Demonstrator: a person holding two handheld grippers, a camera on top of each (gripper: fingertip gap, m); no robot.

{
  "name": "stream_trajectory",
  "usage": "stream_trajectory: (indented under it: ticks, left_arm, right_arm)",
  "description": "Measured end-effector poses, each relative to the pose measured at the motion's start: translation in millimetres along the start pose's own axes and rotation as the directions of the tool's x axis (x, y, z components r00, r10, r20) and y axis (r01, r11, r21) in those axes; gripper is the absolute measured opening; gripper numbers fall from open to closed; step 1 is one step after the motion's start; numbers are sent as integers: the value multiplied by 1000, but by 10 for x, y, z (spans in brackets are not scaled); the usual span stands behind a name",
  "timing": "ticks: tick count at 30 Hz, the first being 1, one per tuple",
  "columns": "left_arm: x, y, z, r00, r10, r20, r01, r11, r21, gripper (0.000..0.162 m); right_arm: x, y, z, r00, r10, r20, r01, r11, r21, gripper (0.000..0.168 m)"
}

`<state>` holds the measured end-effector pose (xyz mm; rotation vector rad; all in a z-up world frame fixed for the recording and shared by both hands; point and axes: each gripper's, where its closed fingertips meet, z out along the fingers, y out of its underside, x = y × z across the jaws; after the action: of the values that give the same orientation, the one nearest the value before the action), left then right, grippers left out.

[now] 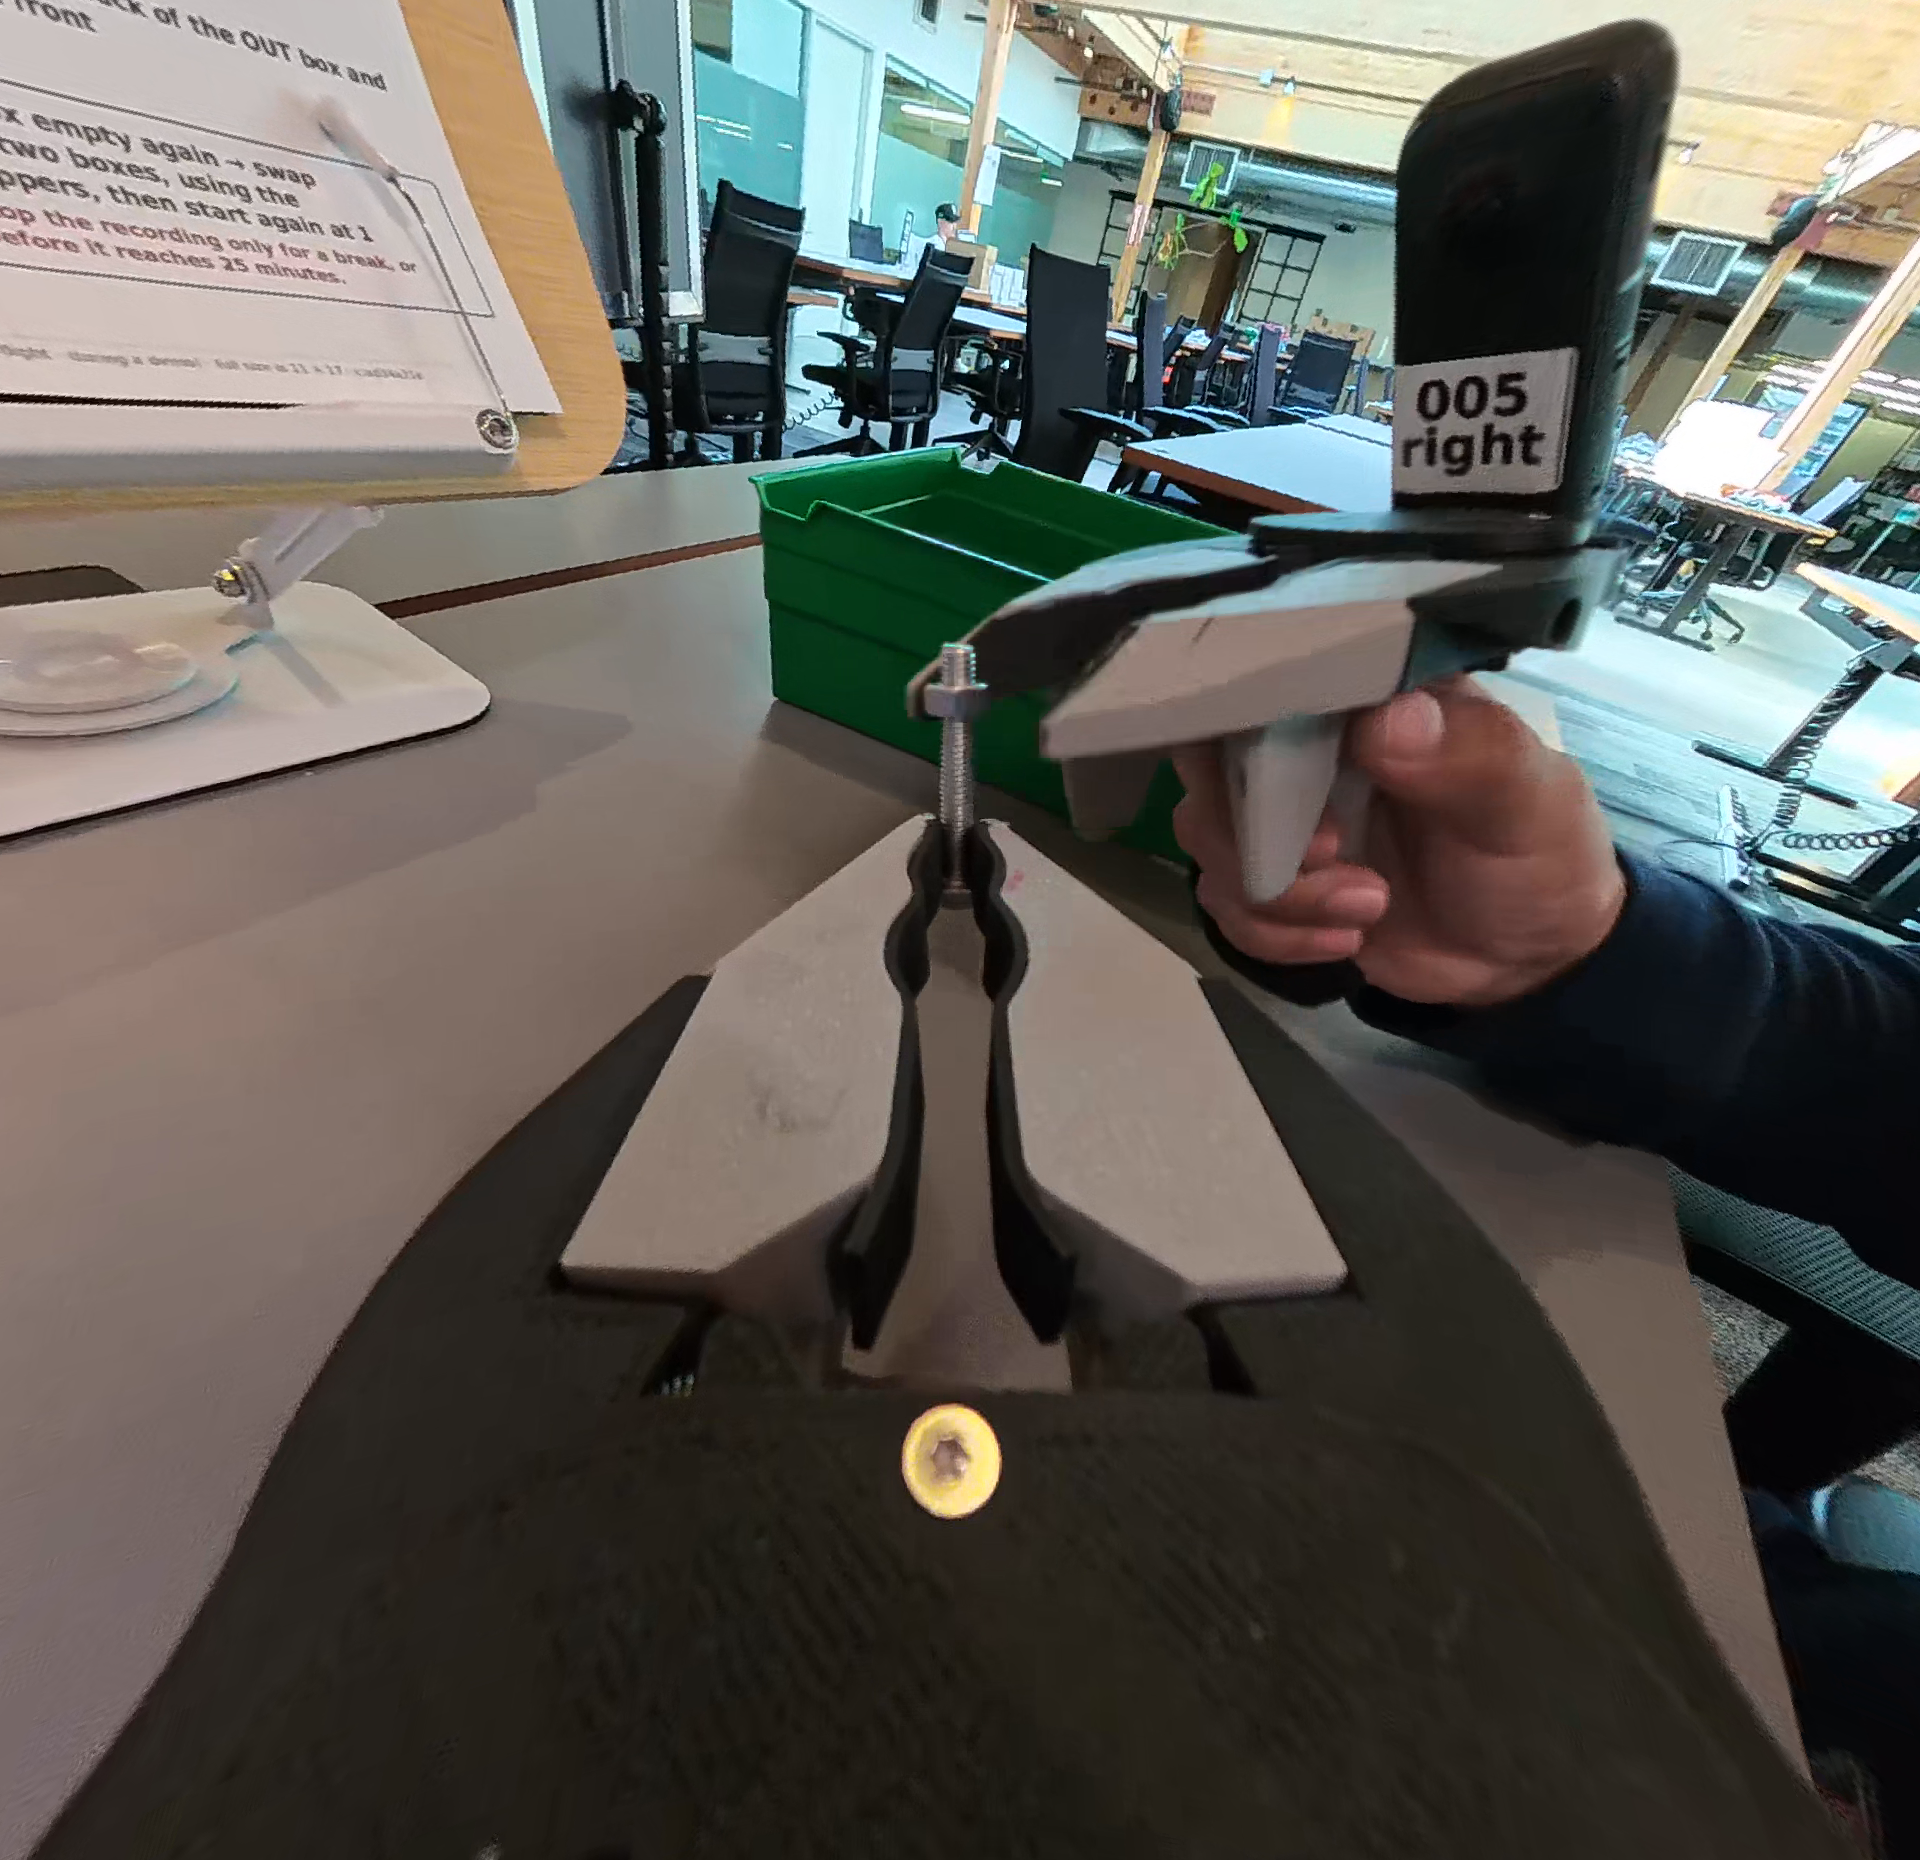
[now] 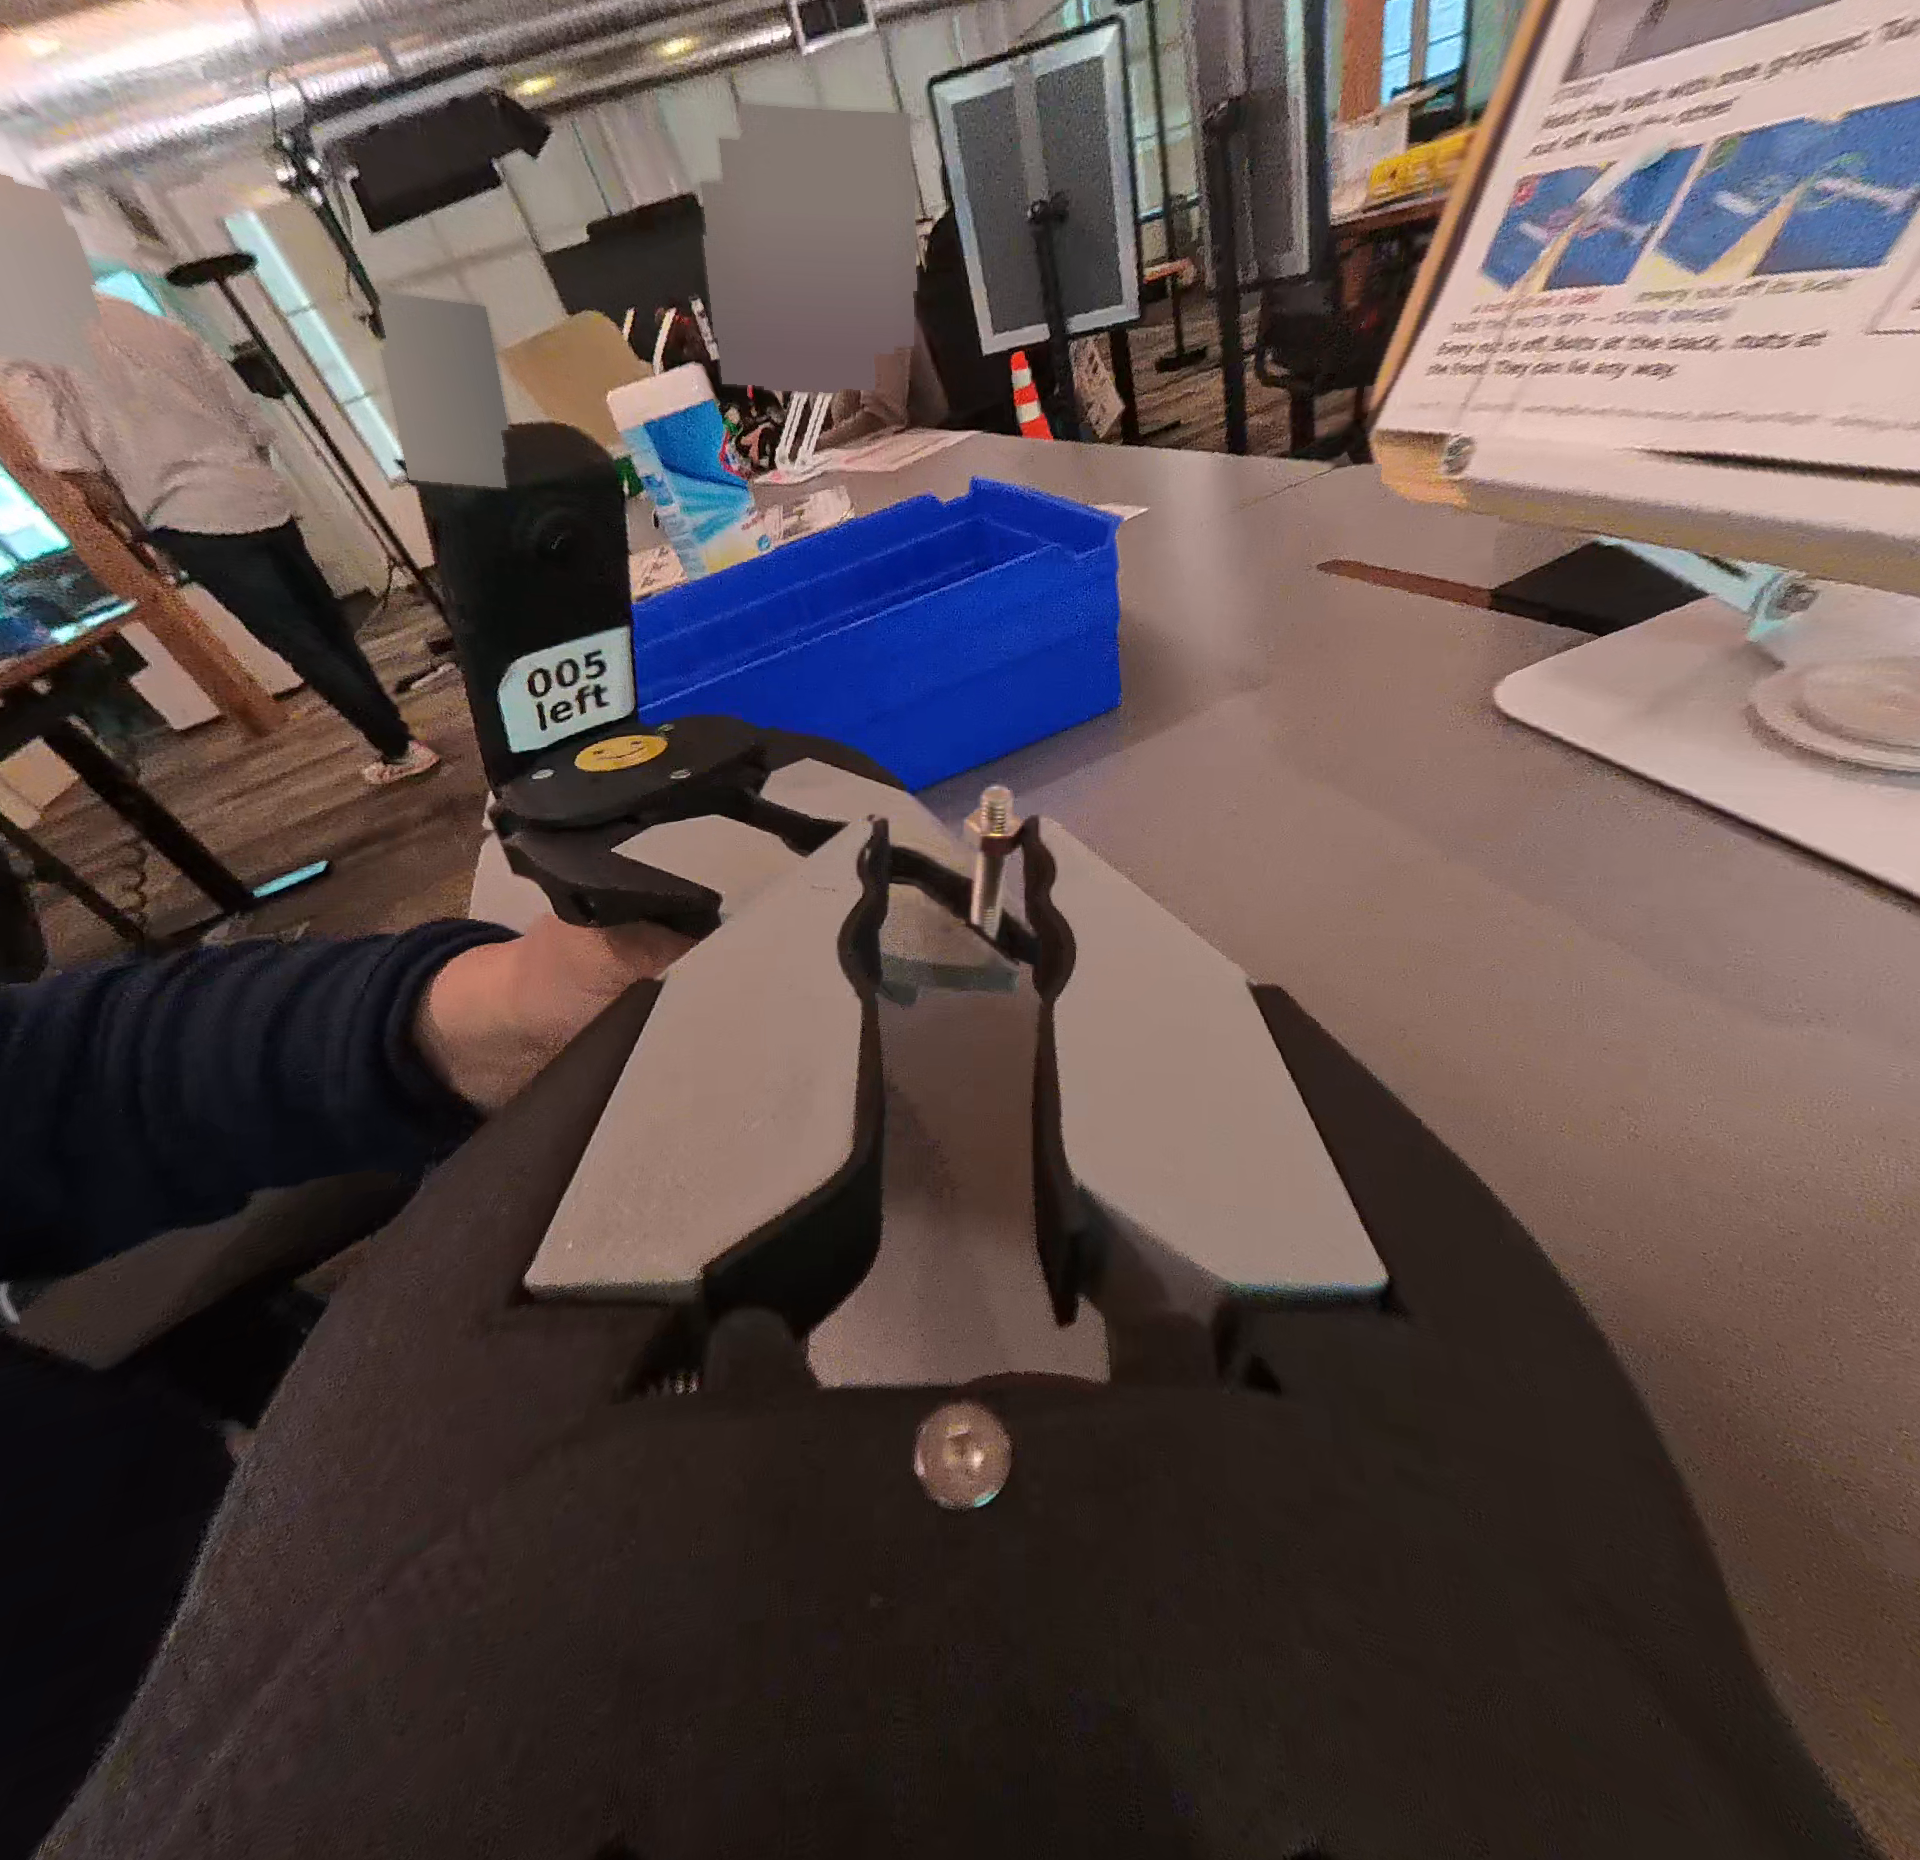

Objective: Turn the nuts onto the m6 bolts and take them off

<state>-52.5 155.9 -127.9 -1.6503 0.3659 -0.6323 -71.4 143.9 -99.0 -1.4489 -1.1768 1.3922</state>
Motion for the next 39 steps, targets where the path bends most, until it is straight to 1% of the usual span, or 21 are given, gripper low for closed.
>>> stream_trajectory:
  ticks: [1,3,7,10,14,18,22,25,32,39]
  left_arm:
    - [13,4,3,1000,2,-4,-2,1000,-2,3]
    - [11,23,3,1000,11,2,-11,1000,-12,3]
    - [25,40,31,999,37,17,-37,999,-23,3]
    - [48,35,42,999,35,11,-35,999,-21,3]
    - [30,100,35,999,45,14,-44,997,-68,3]
    - [27,124,41,999,40,18,-38,996,-82,3]
    - [16,109,31,999,45,25,-43,996,-73,4]
    - [12,90,19,998,59,33,-57,996,-69,5]
    - [54,129,37,999,52,4,-52,995,-89,4]
    - [96,131,37,998,53,-18,-54,994,-91,4]
  right_arm:
    - [-34,21,43,1000,1,9,-1,1000,-7,27]
    - [-39,31,64,999,28,26,-28,1000,-3,26]
    - [28,37,10,991,113,72,-114,993,13,7]
    - [24,30,-4,981,157,111,-161,987,20,7]
    - [38,62,29,987,135,82,-136,991,5,10]
    - [80,81,20,995,94,34,-94,996,-10,6]
    - [99,82,1,992,118,41,-118,993,-12,6]
    - [103,98,-3,993,109,34,-108,994,-24,6]
    - [12,88,16,989,119,85,-117,993,-21,6]
    - [-10,95,27,991,99,88,-97,995,-24,6]
